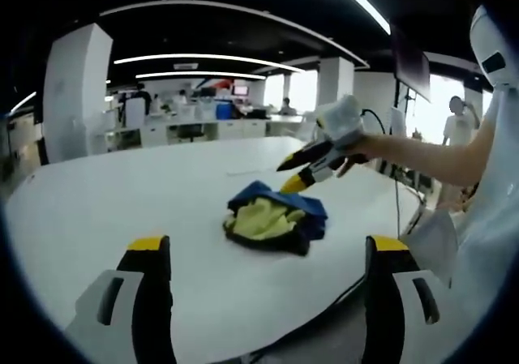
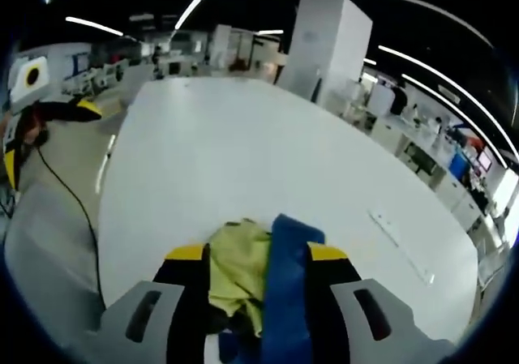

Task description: Fold the garment on the visible template until the final outline fits inside the template.

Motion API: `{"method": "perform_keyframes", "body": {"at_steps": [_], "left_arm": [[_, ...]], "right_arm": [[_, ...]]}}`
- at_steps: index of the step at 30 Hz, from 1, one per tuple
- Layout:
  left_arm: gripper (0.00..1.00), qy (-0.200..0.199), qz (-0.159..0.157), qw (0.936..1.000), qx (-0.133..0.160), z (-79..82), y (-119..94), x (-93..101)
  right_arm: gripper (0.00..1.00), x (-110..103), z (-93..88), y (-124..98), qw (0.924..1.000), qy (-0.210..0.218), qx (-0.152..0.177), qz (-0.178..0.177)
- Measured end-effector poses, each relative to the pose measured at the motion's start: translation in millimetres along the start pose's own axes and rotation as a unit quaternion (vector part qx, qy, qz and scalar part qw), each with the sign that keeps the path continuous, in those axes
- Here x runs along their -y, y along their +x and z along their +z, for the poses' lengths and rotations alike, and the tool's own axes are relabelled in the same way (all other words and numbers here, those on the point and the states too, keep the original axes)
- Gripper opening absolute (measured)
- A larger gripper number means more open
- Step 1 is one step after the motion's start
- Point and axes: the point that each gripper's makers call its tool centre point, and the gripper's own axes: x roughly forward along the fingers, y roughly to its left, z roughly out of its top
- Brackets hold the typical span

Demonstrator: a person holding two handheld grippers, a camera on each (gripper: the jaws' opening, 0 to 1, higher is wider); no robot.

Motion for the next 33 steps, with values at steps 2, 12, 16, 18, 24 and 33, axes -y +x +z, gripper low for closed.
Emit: {"method": "perform_keyframes", "body": {"at_steps": [2, 12, 16, 18, 24, 33], "left_arm": [[0.97, 0.0, 0.0, 1.0, -0.003, -1.4, 0, -0.3], [0.96, -0.005, 0.0, 1.0, -0.005, -5.2, 0, -1.0], [0.95, -0.007, 0.0, 1.0, -0.005, -6.1, -1, -1.8], [0.95, -0.008, 0.0, 1.0, -0.005, -6.8, -1, -2.2], [0.95, -0.01, 0.001, 0.9999, -0.004, -7.2, -1, -3.6], [0.95, -0.014, 0.006, 0.9999, -0.006, -9.1, -3, -7.1]], "right_arm": [[0.45, 0, -1.6, 3, 0.9999, -0.012, -0.009, -0.001], [0.43, 0, -2.5, 18, 0.9995, -0.022, -0.023, 0.009], [0.43, 0, -1.8, 26, 0.9991, -0.027, -0.03, 0.012], [0.42, 1, -1.7, 28, 0.9989, -0.031, -0.033, 0.013], [0.41, 2, 0.5, 34, 0.9986, -0.036, -0.037, 0.012], [0.37, -2, 0.9, 49, 0.9984, -0.031, -0.042, 0.022]]}}
